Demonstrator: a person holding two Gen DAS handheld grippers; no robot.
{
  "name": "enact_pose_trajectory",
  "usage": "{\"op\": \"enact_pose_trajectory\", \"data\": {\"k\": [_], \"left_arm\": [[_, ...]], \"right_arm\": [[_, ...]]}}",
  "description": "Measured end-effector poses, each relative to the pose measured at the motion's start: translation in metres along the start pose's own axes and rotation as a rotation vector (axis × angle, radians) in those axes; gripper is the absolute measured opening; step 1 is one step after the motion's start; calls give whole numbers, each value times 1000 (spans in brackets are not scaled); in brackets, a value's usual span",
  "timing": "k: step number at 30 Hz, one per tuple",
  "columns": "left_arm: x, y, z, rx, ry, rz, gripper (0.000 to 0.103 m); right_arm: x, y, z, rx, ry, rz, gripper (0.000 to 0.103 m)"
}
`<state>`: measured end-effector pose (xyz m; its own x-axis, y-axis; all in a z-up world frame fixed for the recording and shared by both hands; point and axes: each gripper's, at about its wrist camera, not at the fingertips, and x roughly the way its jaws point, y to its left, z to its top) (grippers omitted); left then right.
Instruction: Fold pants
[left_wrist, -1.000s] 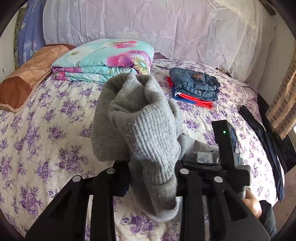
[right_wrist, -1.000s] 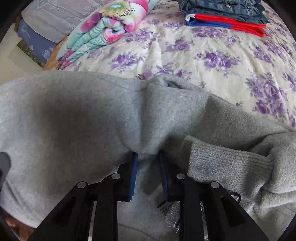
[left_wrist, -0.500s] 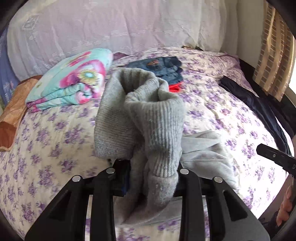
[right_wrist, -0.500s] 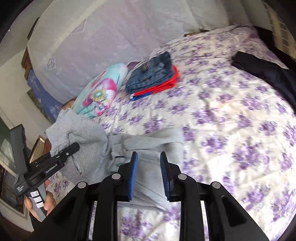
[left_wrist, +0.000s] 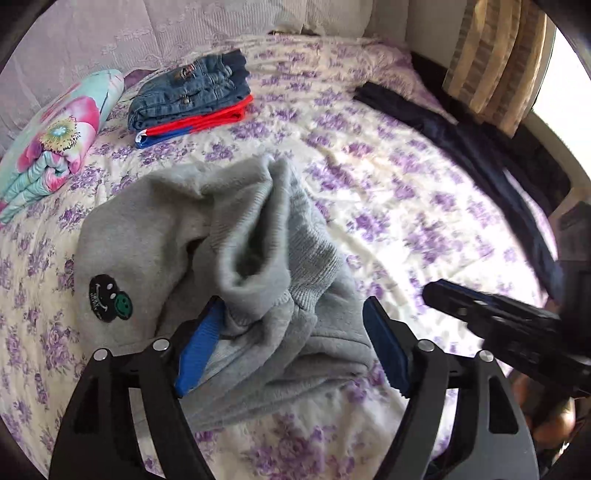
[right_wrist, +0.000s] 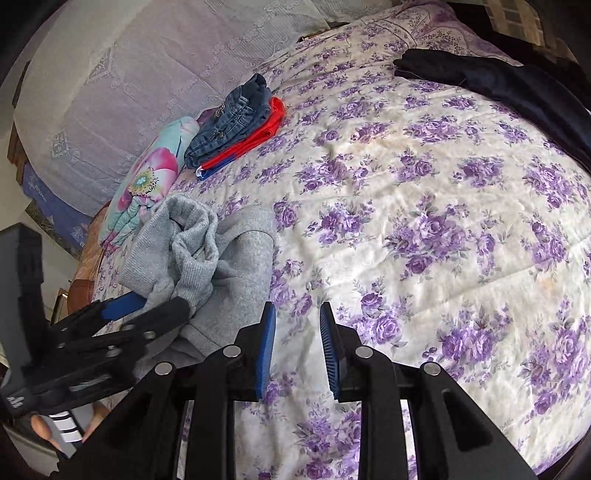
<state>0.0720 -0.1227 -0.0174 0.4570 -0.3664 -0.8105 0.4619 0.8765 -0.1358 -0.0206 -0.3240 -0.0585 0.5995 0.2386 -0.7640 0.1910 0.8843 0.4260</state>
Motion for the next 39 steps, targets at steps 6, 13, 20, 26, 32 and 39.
{"op": "enact_pose_trajectory", "data": {"k": [6,13,20,26,32,39], "left_arm": [[-24,87,1,-181,-53,66,83],[35,131,-16,-293,89,20,79],[36,125,-18,-242,63,29,80],[34,130,-20,-253,59,-7,80],[20,116,-22,-223,53,-116,80],[40,80,-27,-106,50,61,86]], "right_arm": [[10,32,23,2,12,219,71],[52,69,26,30,169,309,77],[68,118,28,-71,88,56,80],[64,102,35,55,30,123,33],[23,90,22,87,-9,77,32],[68,45,8,168,73,101,48]]}}
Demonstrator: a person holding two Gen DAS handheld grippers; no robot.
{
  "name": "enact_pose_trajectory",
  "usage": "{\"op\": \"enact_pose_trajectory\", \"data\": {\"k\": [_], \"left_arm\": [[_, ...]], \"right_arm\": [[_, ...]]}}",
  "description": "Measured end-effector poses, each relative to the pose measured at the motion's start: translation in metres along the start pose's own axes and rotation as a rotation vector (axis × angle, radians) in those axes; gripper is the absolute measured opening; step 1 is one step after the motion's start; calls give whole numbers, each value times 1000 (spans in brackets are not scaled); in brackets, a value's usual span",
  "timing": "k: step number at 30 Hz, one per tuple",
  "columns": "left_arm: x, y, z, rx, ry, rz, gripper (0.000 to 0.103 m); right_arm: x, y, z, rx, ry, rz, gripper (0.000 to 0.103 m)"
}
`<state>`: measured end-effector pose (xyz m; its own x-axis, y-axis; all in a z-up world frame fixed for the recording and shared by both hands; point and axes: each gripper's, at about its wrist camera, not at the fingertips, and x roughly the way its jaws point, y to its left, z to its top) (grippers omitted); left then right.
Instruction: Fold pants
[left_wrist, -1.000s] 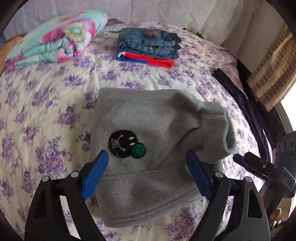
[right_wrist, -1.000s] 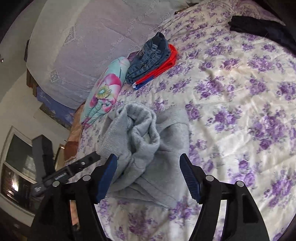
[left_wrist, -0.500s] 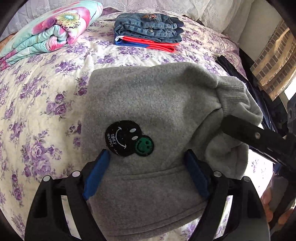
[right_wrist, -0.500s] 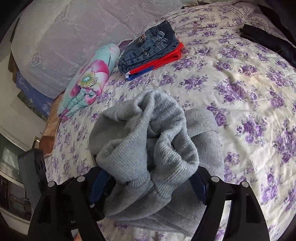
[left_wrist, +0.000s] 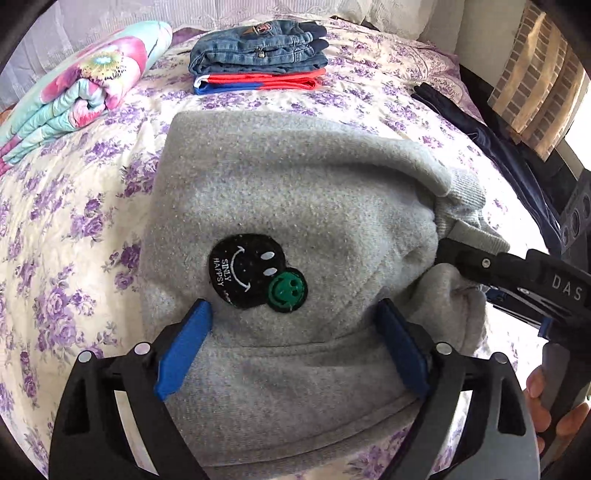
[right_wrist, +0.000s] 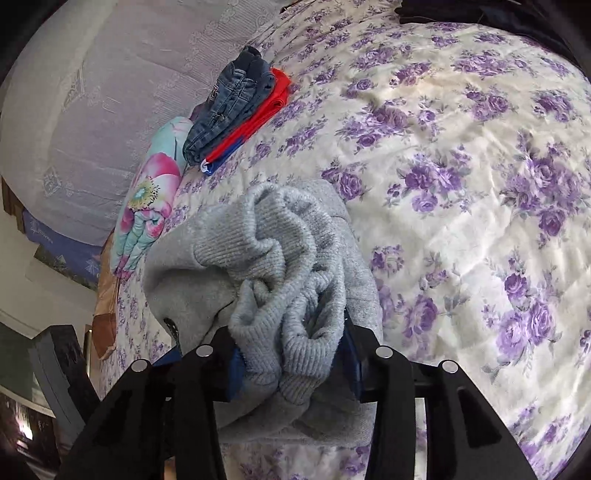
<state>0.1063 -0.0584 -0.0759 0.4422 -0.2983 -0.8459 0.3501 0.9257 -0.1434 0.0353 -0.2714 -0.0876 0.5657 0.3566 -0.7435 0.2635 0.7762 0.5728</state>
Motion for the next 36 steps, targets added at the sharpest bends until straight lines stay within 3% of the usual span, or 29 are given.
{"op": "enact_pose_trajectory", "data": {"k": [2,4,6,9,11,14,16,18,20,22,24,26,27,28,29,33,36], "left_arm": [[-17,9,-5,-18,3,-47,75],[-43,28,-15,-59,-33,-75,75],[-65,52,-28,-113,-61,-58,74],[-79,83,-43,-213,-52,-147,69],[-78,85,-46,-219,-39,-201,47],[-68,71,-47,-176,-45,-204,29],[-49,63,-47,-160,-13,-187,27],[-30,58,-53,-153,18,-161,25],[-25,55,-58,-137,8,-142,25],[-26,51,-60,-115,-3,-123,25],[-26,51,-61,-111,-8,-122,25],[-27,51,-63,-102,-20,-118,25],[-26,50,-64,-97,-27,-114,25],[-27,50,-64,-91,-34,-111,25],[-26,50,-64,-86,-38,-110,25],[-29,51,-62,-88,-32,-122,25],[-45,67,-60,-130,-31,-161,25]], "right_arm": [[-11,11,4,-53,28,-22,58],[-27,24,6,-137,24,-93,63],[-48,40,6,-238,-15,-186,67],[-75,70,10,-352,-106,-293,70],[-80,100,16,-431,-118,-247,70],[-52,154,25,-578,-8,-157,71],[-15,189,29,-678,98,-113,71],[27,211,35,-721,171,-169,71],[63,222,47,-743,175,-259,70],[94,226,52,-780,216,-297,60],[127,216,57,-796,259,-389,45],[163,191,63,-746,302,-463,46],[177,177,65,-707,323,-469,50],[181,167,69,-679,299,-462,63],[182,162,74,-665,288,-456,69],[172,147,90,-528,343,-337,69],[118,150,91,-476,278,-199,59]]}}
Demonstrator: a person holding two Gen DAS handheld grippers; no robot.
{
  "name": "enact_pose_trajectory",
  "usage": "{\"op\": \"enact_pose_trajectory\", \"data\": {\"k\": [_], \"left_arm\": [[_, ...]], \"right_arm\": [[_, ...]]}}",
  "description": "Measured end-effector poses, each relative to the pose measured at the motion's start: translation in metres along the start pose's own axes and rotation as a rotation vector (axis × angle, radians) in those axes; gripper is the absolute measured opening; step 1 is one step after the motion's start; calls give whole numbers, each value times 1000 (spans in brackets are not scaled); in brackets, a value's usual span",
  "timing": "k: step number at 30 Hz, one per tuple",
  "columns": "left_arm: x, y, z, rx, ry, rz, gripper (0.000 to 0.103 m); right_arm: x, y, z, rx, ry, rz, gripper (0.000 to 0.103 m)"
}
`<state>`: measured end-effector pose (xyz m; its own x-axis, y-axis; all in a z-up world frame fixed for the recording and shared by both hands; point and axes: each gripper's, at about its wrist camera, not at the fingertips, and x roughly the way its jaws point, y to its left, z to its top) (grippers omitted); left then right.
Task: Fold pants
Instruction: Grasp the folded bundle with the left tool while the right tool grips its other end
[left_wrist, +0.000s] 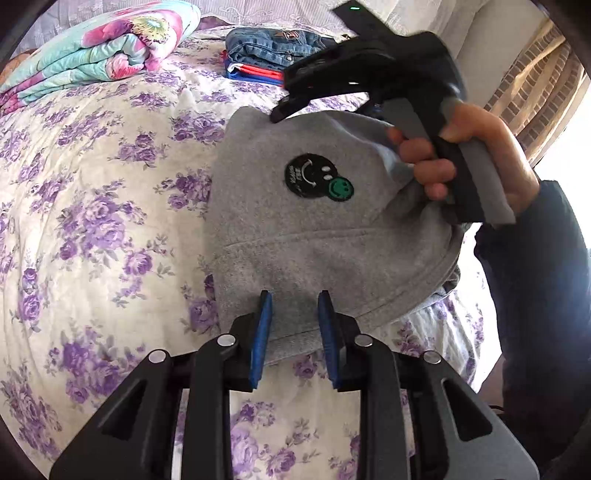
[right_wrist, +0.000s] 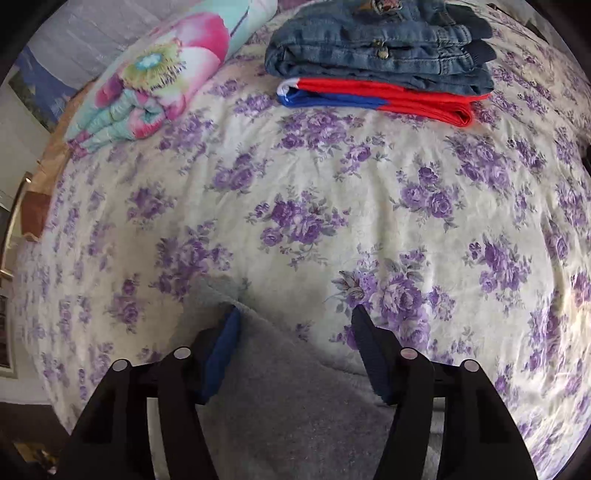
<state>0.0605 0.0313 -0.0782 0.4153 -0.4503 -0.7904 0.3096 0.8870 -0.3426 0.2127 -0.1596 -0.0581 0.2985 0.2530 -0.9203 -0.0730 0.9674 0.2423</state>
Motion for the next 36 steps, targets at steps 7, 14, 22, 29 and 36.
{"op": "enact_pose_trajectory", "data": {"k": [7,14,22,29,36], "left_arm": [[-3,47,29,-159,39,18,54],[56,49,42,-235,172,-71,54],[50,35,34,-209,148,-64,57],[49,42,28,-207,164,-105,57],[51,50,27,-214,181,-165,57]], "right_arm": [[-118,-25,-88,0,-171,-23,78],[-128,-86,-173,273,-192,100,78],[-115,-52,-167,257,-270,77,78],[-68,-65,-163,327,-217,-149,84],[-37,-122,-193,584,-120,243,100]]}}
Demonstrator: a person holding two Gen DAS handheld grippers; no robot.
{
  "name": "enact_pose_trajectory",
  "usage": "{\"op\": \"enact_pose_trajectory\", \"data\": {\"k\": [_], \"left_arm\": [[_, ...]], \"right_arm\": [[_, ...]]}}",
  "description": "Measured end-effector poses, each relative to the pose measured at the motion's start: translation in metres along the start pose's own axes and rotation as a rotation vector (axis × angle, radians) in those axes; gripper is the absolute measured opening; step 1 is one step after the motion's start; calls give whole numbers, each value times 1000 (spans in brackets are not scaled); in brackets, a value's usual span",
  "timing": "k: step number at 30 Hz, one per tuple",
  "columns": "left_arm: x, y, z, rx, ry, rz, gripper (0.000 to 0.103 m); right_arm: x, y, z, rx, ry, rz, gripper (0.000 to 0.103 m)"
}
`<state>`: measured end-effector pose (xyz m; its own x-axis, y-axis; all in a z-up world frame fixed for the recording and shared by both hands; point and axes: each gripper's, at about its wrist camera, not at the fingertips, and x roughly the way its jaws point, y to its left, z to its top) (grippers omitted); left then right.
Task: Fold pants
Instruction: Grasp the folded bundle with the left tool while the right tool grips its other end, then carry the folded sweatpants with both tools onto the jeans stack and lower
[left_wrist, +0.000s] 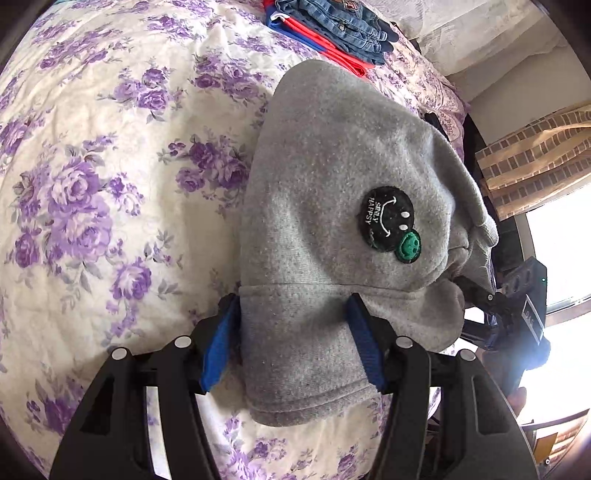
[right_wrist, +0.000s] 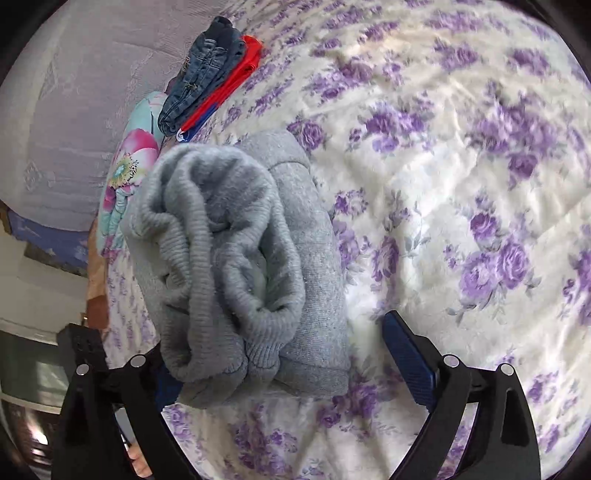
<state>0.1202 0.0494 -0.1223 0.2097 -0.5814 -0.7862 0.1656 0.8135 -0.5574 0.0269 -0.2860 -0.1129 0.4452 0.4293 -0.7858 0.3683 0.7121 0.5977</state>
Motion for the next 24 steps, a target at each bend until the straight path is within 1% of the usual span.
{"op": "enact_pose_trajectory", "data": {"k": [2,3,4,5,6,7,9,12,13,14,15,16,17,18,19,21,24], "left_arm": [[3,0,2,-6,5,-5,58],[4,0,3,-11,6,-7,58],[3,0,4,-15,7,-10,58],[3,0,4,-19,6,-8,58],[3,1,4,-24,7,-7,58],[3,1,4,-29,8,-6,58],[4,1,5,-38,11,-7,58],[9,-4,8,-39,12,6,60],[11,-5,10,-40,15,15,61],[12,-6,11,-42,17,19,61],[12,-6,11,-48,16,20,61],[11,-8,11,-47,11,21,55],[7,-13,9,-30,-3,23,42],[1,-20,7,-1,-29,44,36],[-6,-30,5,32,-58,69,25],[-18,-49,1,75,-110,97,24],[-32,-69,-2,112,-161,93,23]], "right_arm": [[2,3,0,-11,-26,27,100],[1,7,-3,-41,-53,51,90],[-1,14,-7,-68,-60,67,66],[-4,21,-11,-100,-80,44,65],[-8,28,-13,-137,-94,29,61],[-9,32,-13,-151,-96,25,60],[-7,25,-10,-117,-78,40,62],[6,8,-3,-45,-5,102,79],[10,7,-3,-41,5,121,82],[11,8,-3,-57,-8,132,82],[10,12,-5,-86,-28,135,74],[7,14,-7,-107,-47,130,66],[3,18,-9,-128,-63,130,62],[-3,22,-12,-154,-78,132,58],[-7,25,-14,-175,-89,129,57],[-18,30,-15,-205,-112,114,57],[-35,32,-12,-224,-140,113,57]]}}
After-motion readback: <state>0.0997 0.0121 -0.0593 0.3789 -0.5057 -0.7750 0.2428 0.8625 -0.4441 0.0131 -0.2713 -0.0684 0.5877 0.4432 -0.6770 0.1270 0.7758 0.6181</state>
